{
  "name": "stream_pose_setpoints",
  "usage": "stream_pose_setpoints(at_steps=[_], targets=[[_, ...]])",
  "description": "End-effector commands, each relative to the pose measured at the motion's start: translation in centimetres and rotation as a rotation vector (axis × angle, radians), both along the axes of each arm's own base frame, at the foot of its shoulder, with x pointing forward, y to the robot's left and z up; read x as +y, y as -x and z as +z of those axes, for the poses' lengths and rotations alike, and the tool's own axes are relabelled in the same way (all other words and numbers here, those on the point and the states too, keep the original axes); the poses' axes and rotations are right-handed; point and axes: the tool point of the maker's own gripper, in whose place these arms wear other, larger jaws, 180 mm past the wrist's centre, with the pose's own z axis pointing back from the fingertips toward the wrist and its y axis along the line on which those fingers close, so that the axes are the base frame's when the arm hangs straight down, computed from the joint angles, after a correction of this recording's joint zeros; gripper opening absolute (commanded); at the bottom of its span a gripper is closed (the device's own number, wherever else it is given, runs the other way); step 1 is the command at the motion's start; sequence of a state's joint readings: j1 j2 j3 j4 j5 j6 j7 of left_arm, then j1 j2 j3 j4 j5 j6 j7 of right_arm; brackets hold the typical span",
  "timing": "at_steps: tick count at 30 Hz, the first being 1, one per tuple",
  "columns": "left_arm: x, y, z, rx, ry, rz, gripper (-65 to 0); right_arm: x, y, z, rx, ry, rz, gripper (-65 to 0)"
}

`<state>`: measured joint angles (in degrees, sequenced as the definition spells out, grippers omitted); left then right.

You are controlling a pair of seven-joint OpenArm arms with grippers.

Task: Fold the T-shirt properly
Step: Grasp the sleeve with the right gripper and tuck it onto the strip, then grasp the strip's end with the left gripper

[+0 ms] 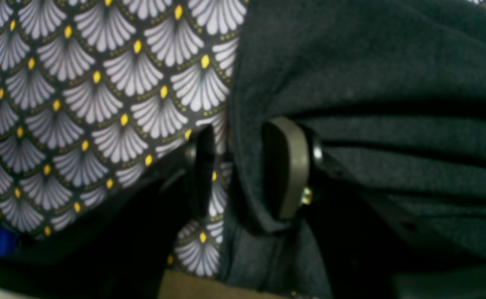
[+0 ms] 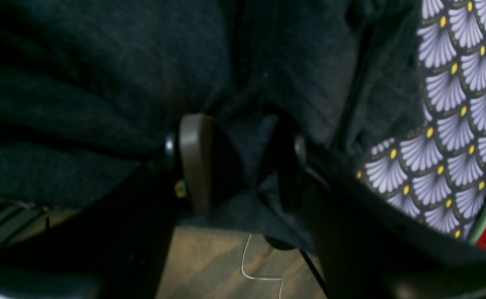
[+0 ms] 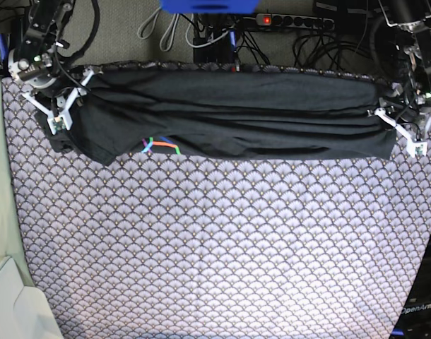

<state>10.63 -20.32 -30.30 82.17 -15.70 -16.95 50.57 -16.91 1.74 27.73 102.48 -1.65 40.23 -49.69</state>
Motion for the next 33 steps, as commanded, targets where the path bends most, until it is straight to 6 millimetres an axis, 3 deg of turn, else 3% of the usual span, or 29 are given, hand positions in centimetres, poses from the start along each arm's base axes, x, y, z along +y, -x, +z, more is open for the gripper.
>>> stream_pose_setpoints(at_steps=[1, 8, 13, 16, 20, 22, 33], targets=[[0.5, 0.8, -0.1, 0.046, -0.016, -0.006, -41.5, -0.3, -0.6, 0.9, -0.037, 0.012, 0.0, -39.2], [-0.3, 0.7, -0.3, 0.034, 0.018, -0.005, -41.5, -0.2, -0.7, 0.9, -0.037, 0.01, 0.005, -39.2], [0.1, 0.7, 1.1, -0.058, 0.142, 0.067, -41.4, -0.2, -0.7, 0.9, -0.037, 0.01, 0.005, -39.2], [0.9, 0.4, 2.7, -0.115, 0.169, 0.089, -35.6, -0.2, -0.7, 0.9, -0.037, 0.01, 0.005, -39.2], [0.9, 0.5, 2.7, -0.116, 0.176, 0.093, -22.0, -0.2, -0.7, 0.9, -0.038, 0.009, 0.005, -39.2], [0.8, 0.6, 2.5, -0.109, 0.179, 0.093, -19.1, -0.2, -0.7, 0.9, -0.038, 0.009, 0.005, -39.2], [0.5, 0.5, 2.3, -0.112, 0.191, 0.096, -19.4, -0.2, -0.7, 0.9, -0.037, 0.008, 0.004, -39.2]])
